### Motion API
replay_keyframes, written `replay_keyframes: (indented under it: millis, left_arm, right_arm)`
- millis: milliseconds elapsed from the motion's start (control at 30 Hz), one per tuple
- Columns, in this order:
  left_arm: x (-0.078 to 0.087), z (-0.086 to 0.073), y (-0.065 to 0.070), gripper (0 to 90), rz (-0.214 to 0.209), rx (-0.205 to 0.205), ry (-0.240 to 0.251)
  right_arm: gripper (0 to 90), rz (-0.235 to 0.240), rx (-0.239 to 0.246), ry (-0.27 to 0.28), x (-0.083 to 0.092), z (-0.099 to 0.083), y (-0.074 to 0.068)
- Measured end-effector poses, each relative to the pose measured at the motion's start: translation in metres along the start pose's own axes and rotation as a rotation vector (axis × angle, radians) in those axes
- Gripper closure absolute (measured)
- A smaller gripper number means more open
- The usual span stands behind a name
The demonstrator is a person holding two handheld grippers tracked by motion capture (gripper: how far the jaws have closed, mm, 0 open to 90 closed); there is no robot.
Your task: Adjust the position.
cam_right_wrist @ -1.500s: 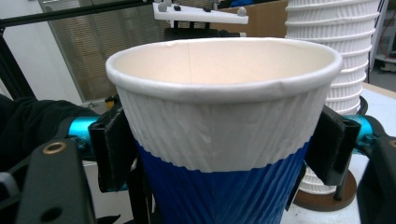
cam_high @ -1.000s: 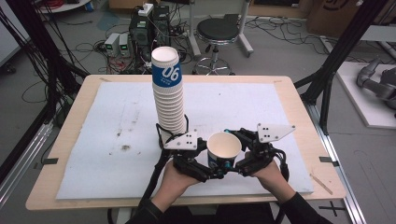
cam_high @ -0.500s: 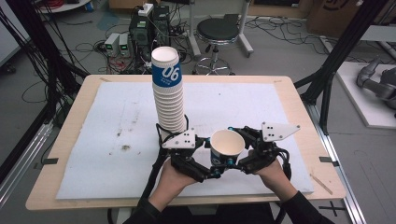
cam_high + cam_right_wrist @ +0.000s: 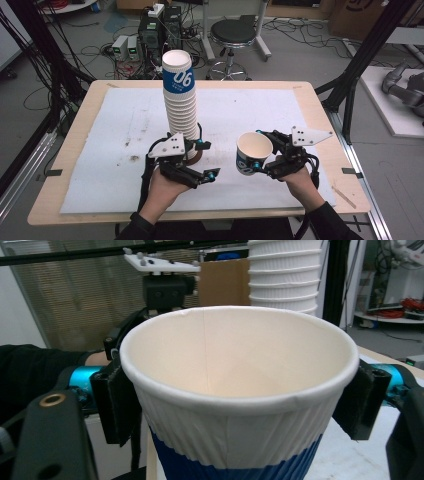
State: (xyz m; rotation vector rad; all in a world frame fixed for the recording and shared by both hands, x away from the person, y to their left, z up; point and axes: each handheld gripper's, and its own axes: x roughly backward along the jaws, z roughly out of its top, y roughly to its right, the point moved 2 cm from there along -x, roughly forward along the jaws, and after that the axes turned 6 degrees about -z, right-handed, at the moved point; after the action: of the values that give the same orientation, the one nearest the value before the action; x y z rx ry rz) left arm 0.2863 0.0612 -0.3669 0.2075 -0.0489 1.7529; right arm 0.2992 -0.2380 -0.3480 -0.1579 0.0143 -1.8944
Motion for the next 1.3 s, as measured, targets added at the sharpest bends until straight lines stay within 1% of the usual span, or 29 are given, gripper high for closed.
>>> replay_keyframes:
  millis: [67,133,233,333,367,500,633,733,800,867,967,1133,1300]
  left_arm:
    - [0.009,0.000,0.000,15.7,0.030,-0.013,0.001]
    - [0.017,0.000,0.001,15.7,0.043,-0.011,0.017]
    - [0.025,0.001,0.002,15.7,0.058,-0.017,0.022]
    - [0.031,-0.001,0.004,15.7,0.079,-0.028,0.018]
    - [0.033,-0.002,0.004,15.7,0.080,-0.032,0.020]
    - [0.037,-0.004,0.002,15.7,0.094,-0.021,0.022]
    - [0.036,-0.005,0.002,15.7,0.098,-0.022,0.022]
    - [0.034,-0.005,0.001,15.7,0.097,-0.025,0.013]
    - [0.033,-0.006,0.001,15.7,0.091,-0.023,0.013]
    - [0.031,-0.006,0.001,15.7,0.095,-0.026,0.009]
    - [0.030,-0.007,0.001,15.7,0.095,-0.021,0.011]
    - [0.026,-0.007,0.002,15.7,0.089,-0.031,0.006]
    - [0.023,-0.009,0.003,15.7,0.081,-0.030,-0.003]
  right_arm:
    - [20.5,-0.014,0.001,0.002,0.003,0.000,0.002]
    - [20.5,-0.022,0.004,0.008,0.005,0.001,0.003]
    - [20.5,-0.035,0.003,0.005,0.008,0.001,0.005]
    - [20.5,-0.048,0.007,0.001,0.011,0.001,0.006]
    - [20.5,-0.053,0.004,-0.001,0.012,0.001,0.007]
    - [20.5,-0.066,0.001,-0.003,0.015,0.000,0.008]
    - [20.6,-0.071,0.005,-0.008,0.016,-0.001,0.009]
    - [20.6,-0.074,0.004,-0.009,0.018,-0.002,0.009]
    - [20.6,-0.080,0.008,-0.008,0.018,-0.002,0.010]
    - [20.6,-0.080,0.003,-0.010,0.019,-0.002,0.010]
    - [20.5,-0.085,0.005,-0.010,0.020,-0.003,0.011]
    - [20.5,-0.081,0.006,-0.012,0.021,-0.003,0.010]
    - [20.6,-0.081,0.010,-0.015,0.020,-0.003,0.009]
